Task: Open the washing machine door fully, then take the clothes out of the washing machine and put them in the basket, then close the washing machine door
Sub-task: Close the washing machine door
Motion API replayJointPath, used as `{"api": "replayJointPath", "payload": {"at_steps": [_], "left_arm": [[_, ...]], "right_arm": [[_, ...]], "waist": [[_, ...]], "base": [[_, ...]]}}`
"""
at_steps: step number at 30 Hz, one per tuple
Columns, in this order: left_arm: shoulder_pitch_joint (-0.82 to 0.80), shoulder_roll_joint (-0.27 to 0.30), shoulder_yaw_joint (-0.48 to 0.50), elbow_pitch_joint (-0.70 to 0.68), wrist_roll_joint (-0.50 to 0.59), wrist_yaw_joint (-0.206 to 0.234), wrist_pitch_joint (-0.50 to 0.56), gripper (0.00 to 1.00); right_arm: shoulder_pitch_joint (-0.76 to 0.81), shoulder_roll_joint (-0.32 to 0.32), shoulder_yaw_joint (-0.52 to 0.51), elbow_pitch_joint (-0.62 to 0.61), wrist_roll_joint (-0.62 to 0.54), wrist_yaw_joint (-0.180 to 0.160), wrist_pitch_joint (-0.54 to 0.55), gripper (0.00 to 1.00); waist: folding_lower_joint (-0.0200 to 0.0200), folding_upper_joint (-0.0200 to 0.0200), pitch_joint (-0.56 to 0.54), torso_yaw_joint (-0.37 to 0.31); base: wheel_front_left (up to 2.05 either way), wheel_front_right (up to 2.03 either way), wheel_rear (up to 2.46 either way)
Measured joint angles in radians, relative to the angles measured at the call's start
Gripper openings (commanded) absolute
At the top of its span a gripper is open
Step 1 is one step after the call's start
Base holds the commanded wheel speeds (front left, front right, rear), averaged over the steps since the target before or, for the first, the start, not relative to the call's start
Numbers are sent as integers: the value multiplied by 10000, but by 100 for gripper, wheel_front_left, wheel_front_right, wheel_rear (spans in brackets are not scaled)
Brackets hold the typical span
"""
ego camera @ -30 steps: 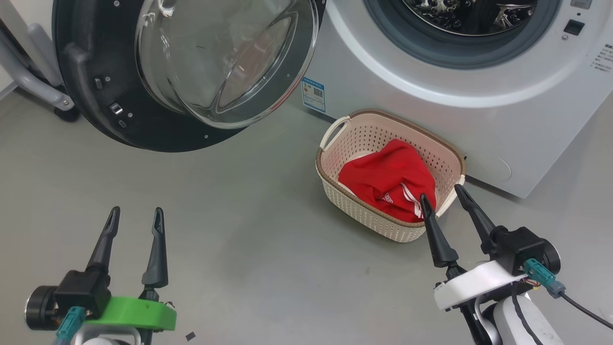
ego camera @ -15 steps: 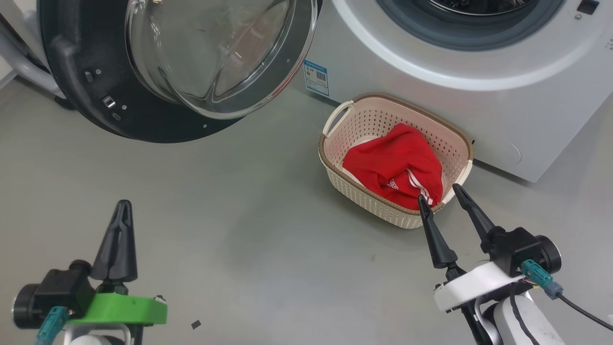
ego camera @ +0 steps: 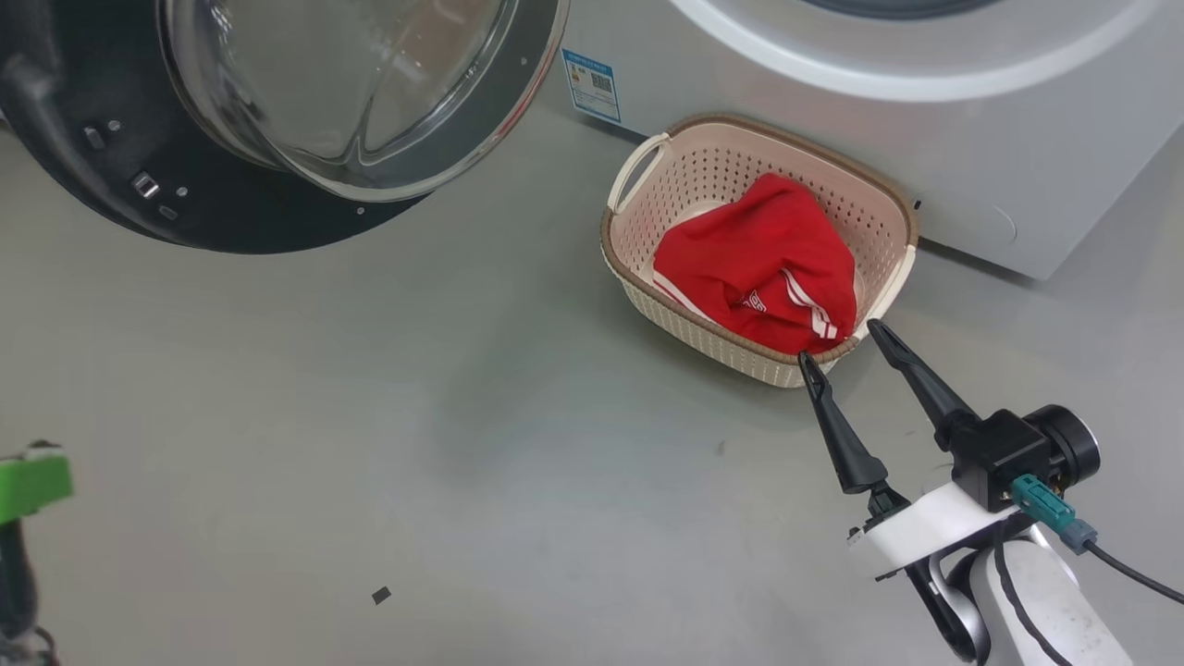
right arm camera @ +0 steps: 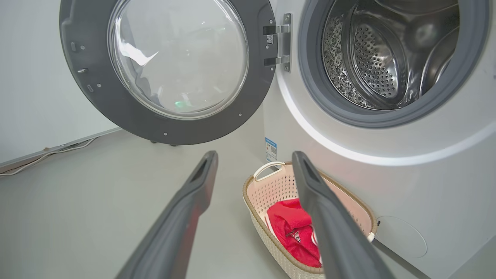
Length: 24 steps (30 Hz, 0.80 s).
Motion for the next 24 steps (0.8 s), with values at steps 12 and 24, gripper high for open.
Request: {"api": "replayJointPath", "payload": {"at_steps": [12, 24], "left_arm": [[-1929, 1778, 1323, 222, -690, -234, 115, 0], [-4052, 2560, 3083, 3256, -3127, -96, 1726, 0]], "right_arm": [[-303, -491, -151, -506, -244, 2, 391, 100], [-884, -642, -100, -821, -265, 2, 566, 100]], "waist": [[0, 0, 972, -370], [0, 0, 1734, -851]], "base": [[0, 0, 0], [0, 0, 0]]}}
